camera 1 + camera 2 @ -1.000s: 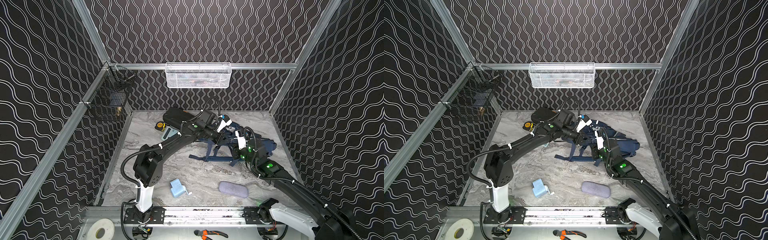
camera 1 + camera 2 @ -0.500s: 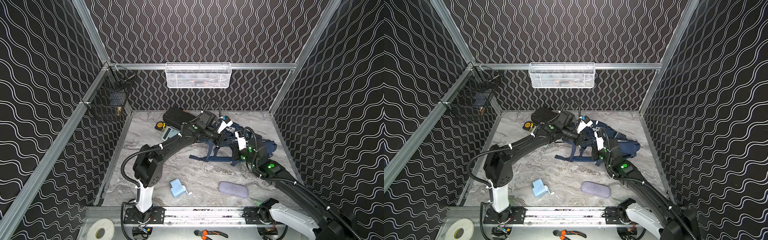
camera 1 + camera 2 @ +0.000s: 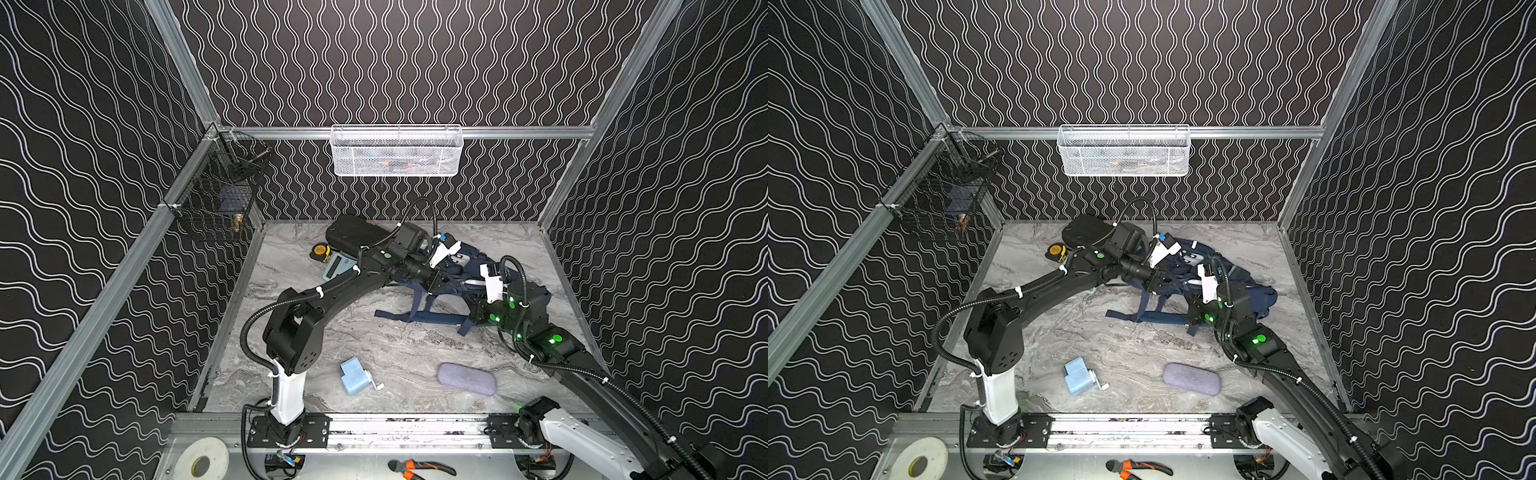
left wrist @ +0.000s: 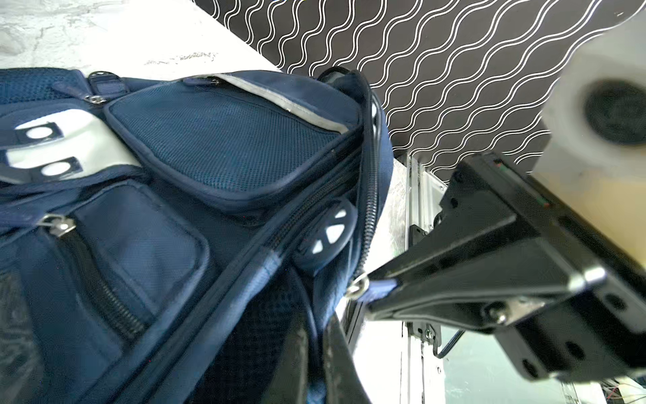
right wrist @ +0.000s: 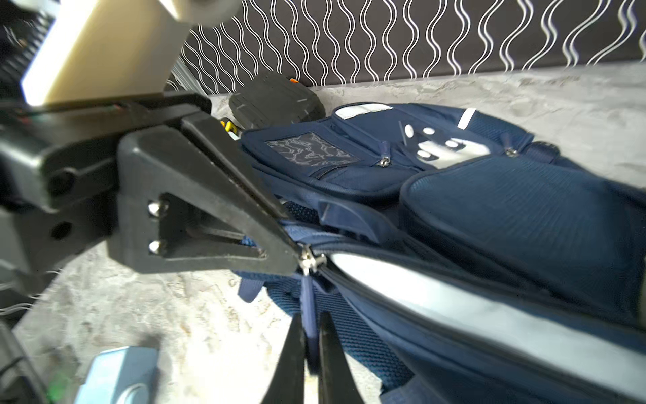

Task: Pack books, pencil case, and school supplies into a backpack
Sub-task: Zip the student bag at the center of the table.

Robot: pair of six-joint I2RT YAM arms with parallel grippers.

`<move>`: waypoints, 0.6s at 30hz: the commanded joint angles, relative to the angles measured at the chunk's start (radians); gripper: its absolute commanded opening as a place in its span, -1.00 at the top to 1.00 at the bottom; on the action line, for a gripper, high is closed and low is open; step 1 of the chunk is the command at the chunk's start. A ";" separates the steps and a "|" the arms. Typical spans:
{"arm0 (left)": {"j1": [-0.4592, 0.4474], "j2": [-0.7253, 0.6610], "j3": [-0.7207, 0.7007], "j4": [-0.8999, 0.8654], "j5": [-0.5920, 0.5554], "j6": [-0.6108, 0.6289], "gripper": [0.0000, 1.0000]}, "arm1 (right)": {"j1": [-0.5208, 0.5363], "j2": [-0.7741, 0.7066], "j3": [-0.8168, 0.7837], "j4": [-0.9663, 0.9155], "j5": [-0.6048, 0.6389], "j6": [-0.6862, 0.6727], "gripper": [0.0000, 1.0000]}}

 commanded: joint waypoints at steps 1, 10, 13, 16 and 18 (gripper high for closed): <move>0.035 -0.021 -0.010 0.064 -0.078 0.010 1.00 | -0.056 -0.018 0.002 -0.094 0.024 0.111 1.00; 0.047 -0.059 -0.103 0.125 -0.162 0.083 1.00 | -0.164 -0.081 0.047 -0.270 -0.112 0.340 1.00; 0.058 -0.093 -0.159 0.148 -0.231 0.123 1.00 | -0.200 -0.111 0.062 -0.349 -0.090 0.390 1.00; 0.078 -0.142 -0.233 0.179 -0.313 0.145 1.00 | -0.261 -0.128 0.074 -0.429 -0.089 0.414 1.00; 0.087 -0.182 -0.299 0.223 -0.358 0.170 1.00 | -0.299 -0.135 0.080 -0.461 -0.109 0.421 1.00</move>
